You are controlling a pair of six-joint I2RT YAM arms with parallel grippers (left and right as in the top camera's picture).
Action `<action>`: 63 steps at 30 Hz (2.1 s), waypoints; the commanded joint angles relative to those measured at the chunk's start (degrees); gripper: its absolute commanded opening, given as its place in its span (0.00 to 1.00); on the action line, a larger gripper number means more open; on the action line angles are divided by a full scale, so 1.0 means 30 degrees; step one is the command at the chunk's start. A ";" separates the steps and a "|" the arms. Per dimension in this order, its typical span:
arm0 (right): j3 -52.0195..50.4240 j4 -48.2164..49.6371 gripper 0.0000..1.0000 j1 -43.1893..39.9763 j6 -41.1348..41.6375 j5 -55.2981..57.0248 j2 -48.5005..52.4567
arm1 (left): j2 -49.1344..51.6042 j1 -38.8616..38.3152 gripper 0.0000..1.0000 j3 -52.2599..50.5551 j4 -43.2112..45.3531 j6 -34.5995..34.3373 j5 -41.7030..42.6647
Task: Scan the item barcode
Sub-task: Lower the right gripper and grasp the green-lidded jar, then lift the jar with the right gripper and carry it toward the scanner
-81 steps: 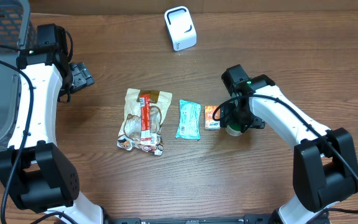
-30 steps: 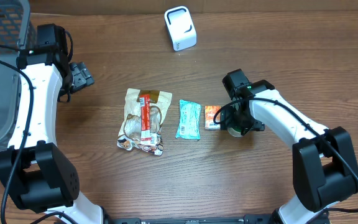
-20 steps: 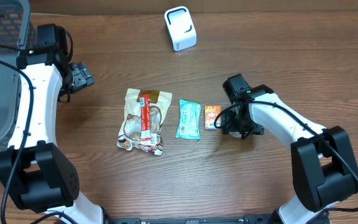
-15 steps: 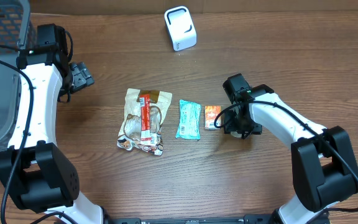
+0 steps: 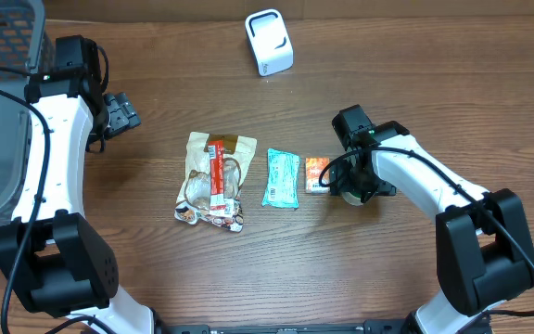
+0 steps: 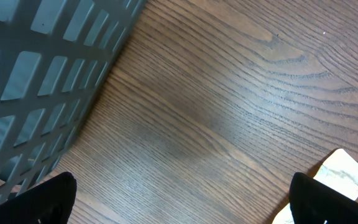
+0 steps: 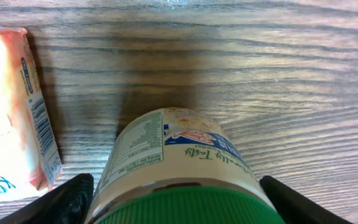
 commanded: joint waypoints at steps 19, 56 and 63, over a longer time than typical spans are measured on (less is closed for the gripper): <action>0.0546 -0.0481 0.83 -0.0590 0.2922 -0.1406 -0.0095 | -0.0401 0.0036 1.00 0.0386 0.0022 0.0503 -0.0197; 0.6207 -0.3002 0.04 -0.1064 0.8291 -1.4105 -0.0160 | -0.0401 0.0036 1.00 0.0386 0.0022 0.0503 -0.0189; 0.6207 -0.3009 0.04 -0.1421 1.4404 -1.7894 -0.0160 | -0.0401 0.0036 1.00 0.0386 0.0022 0.0503 -0.0189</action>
